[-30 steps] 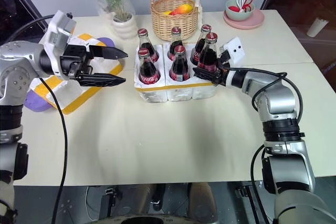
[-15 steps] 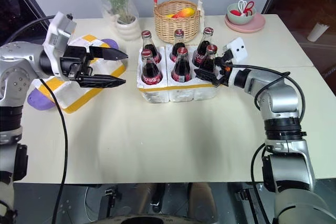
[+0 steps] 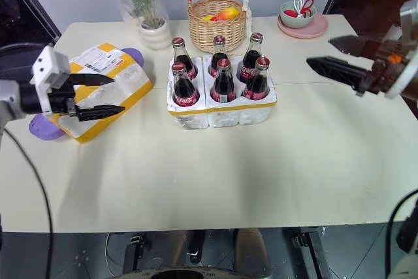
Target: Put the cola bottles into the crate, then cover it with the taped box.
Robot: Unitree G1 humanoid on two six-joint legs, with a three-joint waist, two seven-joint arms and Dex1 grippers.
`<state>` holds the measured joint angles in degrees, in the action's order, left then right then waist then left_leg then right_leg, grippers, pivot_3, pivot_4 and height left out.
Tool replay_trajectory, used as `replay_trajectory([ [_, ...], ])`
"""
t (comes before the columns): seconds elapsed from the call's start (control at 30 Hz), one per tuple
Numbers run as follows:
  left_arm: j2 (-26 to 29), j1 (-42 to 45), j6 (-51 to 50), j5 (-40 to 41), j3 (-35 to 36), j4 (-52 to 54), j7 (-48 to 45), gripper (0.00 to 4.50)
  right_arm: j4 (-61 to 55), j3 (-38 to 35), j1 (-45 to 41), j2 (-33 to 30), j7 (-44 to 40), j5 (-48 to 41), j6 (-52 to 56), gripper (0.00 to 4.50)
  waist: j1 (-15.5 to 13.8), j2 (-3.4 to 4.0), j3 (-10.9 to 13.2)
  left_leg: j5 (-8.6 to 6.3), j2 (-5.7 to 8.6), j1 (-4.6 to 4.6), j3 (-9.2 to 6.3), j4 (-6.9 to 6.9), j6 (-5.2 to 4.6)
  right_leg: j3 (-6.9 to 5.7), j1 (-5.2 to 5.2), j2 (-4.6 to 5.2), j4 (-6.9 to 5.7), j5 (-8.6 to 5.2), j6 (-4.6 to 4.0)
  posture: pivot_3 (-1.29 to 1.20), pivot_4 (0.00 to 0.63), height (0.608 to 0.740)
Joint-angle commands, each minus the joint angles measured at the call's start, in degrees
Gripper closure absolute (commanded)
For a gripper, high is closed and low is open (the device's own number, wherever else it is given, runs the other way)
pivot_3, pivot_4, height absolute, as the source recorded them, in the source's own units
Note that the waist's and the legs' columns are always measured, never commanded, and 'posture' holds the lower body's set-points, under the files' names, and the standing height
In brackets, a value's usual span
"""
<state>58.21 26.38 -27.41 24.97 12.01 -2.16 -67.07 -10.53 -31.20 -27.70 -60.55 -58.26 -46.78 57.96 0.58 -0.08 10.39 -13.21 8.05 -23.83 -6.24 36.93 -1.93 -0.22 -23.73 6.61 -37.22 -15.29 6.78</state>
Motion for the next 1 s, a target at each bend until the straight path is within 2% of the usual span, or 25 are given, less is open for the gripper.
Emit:
replay_trajectory([
  [0.03, 2.7, -5.3, -1.6, 0.7, 12.8, 0.4, 4.3, 0.00, -3.9, -4.8, 4.0, -2.2, -2.5, -2.3, -0.7, 0.02, 0.0, 0.00, 0.0, 0.00, 0.00, -0.02, 0.01, 0.01, -0.01, 0.00, -0.02, 0.01, 0.02, 0.00, 0.00, 0.00, 0.150, 0.740],
  [0.13, 4.5, -15.2, 0.7, -1.7, 20.6, 1.5, 3.6, 0.00, -4.3, -6.1, 6.8, -2.7, -3.9, -3.1, -1.2, 0.02, 0.2, 0.07, 0.0, -0.03, 0.00, -0.02, 0.07, -0.02, -0.03, 0.01, -0.05, 0.05, 0.02, 0.00, 0.00, 0.00, 0.150, 0.740],
  [0.23, 6.1, -23.8, -1.1, 0.6, 28.6, 3.1, -2.1, 0.00, -2.7, -4.7, 7.1, -2.8, -5.2, -3.0, -2.9, 0.02, 0.0, 0.10, 0.0, -0.04, -0.01, -0.02, 0.11, -0.06, -0.02, 0.01, -0.06, 0.07, 0.06, 0.00, 0.00, 0.00, 0.150, 0.740],
  [0.4, 7.2, -30.7, -1.4, 0.0, 33.1, 4.9, -5.2, 0.00, 1.9, 1.3, 3.9, -2.3, -5.4, -0.1, -7.3, 0.02, -0.8, 0.11, 0.0, -0.14, -0.03, -0.01, 0.13, 0.00, 0.14, -0.01, -0.14, 0.14, 0.20, -0.11, -0.19, 0.00, 0.150, 0.740],
  [0.5, 8.0, -43.2, 11.3, -13.9, 35.1, 4.4, -4.9, 0.00, 4.0, 4.0, 2.1, -2.4, -5.9, 0.8, -9.0, 0.02, -0.8, 0.19, 0.0, -0.17, -0.03, -0.04, 0.25, -0.07, 0.11, 0.03, -0.26, 0.18, 0.27, -0.11, -0.20, 0.00, 0.150, 0.740],
  [0.53, 8.2, -45.6, 13.9, -16.3, 35.5, 4.2, -4.5, 0.00, 4.4, 4.4, 1.9, -2.5, -6.1, 1.0, -9.4, 0.02, -0.8, 0.19, 0.0, -0.17, -0.03, -0.04, 0.32, -0.17, 0.10, 0.05, -0.28, 0.21, 0.28, -0.10, -0.19, 0.00, 0.150, 0.740],
  [0.6, 7.9, -48.3, 20.8, -23.4, 34.3, 2.6, 2.0, 0.00, 4.7, 4.9, 1.8, -2.8, -7.1, 1.0, -10.1, 0.02, -0.9, 0.18, 0.0, -0.17, -0.05, -0.16, 0.41, -0.35, 0.07, 0.09, -0.34, 0.21, 0.26, -0.09, -0.17, 0.00, 0.150, 0.740],
  [0.7, 5.8, -46.1, 23.3, -29.0, 30.9, 2.4, 12.4, 0.00, 5.1, 5.7, 1.8, -3.4, -9.1, 1.3, -11.2, 0.02, -1.5, 0.22, 0.0, -0.13, -0.11, -0.31, 0.41, -0.46, 0.13, 0.09, -0.58, 0.18, 0.26, -0.02, -0.05, 0.00, 0.150, 0.740],
  [0.8, -0.1, -42.0, 25.0, -34.2, 25.5, 5.2, 24.5, 0.00, 5.3, 6.8, 1.2, -4.7, -11.1, 1.1, -11.0, 0.02, -1.6, 0.30, 0.0, -0.14, -0.10, -0.35, 0.42, -0.45, 0.15, 0.06, -0.60, 0.20, 0.26, -0.02, -0.03, 0.00, 0.150, 0.740],
  [1.0, -9.1, -42.0, 26.1, -42.5, 18.0, 8.0, 37.6, 0.00, 5.1, 7.2, 1.1, -7.2, -13.9, 0.7, -10.3, 0.02, -1.1, 0.24, 0.0, -0.11, -0.10, -0.46, 0.54, -0.41, 0.06, 0.07, -0.71, 0.19, 0.23, 0.01, 0.00, 0.00, 0.150, 0.740],
])
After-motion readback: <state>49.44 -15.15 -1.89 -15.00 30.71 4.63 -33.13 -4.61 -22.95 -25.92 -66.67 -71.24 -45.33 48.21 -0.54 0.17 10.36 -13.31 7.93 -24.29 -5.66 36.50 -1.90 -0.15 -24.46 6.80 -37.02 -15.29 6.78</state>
